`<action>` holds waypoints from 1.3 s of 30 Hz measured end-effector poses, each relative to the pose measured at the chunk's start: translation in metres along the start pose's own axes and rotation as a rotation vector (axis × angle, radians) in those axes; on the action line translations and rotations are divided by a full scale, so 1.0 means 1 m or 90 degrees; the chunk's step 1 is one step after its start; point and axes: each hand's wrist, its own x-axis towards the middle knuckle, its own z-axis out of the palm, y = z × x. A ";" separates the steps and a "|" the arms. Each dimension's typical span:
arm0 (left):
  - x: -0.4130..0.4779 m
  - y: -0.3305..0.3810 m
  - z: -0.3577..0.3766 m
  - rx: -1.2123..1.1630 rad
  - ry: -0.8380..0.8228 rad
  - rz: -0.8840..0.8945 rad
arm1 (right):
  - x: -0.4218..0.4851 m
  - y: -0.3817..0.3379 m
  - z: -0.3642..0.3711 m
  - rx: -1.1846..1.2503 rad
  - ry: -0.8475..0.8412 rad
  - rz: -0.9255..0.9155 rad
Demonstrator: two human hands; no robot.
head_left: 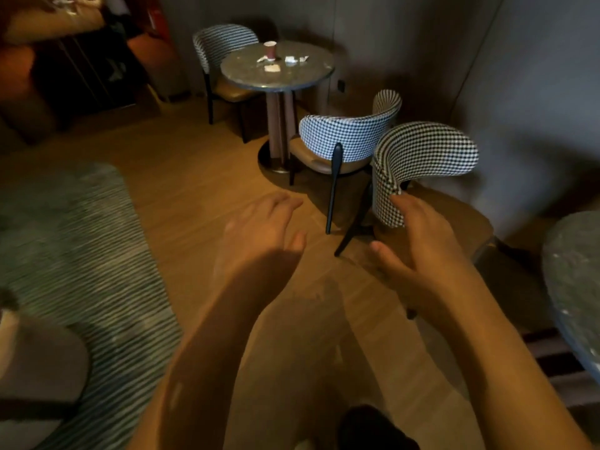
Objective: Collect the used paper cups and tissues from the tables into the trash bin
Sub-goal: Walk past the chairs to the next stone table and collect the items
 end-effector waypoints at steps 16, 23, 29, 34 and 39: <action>0.371 -0.067 0.054 0.095 0.073 -0.103 | 0.437 0.068 0.037 0.086 -0.025 -0.134; 0.458 -0.150 0.072 0.089 0.086 -0.222 | 0.565 0.040 0.096 0.098 -0.144 -0.175; 0.586 -0.236 0.089 0.078 0.107 -0.207 | 0.708 0.017 0.141 0.086 -0.137 -0.177; 0.698 -0.309 0.101 0.051 0.090 -0.207 | 0.823 -0.014 0.177 0.016 -0.152 -0.141; 0.794 -0.355 0.115 0.045 0.063 -0.168 | 0.908 -0.025 0.202 0.051 -0.147 -0.117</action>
